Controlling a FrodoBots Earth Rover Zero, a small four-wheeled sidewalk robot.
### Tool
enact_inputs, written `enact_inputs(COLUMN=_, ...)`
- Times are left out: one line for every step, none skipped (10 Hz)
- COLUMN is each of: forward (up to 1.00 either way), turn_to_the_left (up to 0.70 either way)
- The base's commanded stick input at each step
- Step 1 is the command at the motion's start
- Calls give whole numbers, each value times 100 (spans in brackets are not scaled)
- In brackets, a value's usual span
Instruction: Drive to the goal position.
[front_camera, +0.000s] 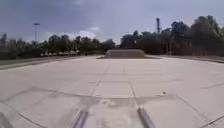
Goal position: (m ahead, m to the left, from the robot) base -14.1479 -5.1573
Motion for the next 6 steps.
enact_inputs(forward=70, turn_to_the_left=0)
enact_inputs(forward=70, turn_to_the_left=0)
enact_inputs(forward=70, turn_to_the_left=0)
enact_inputs(forward=70, turn_to_the_left=0)
enact_inputs(forward=70, turn_to_the_left=0)
enact_inputs(forward=70, turn_to_the_left=0)
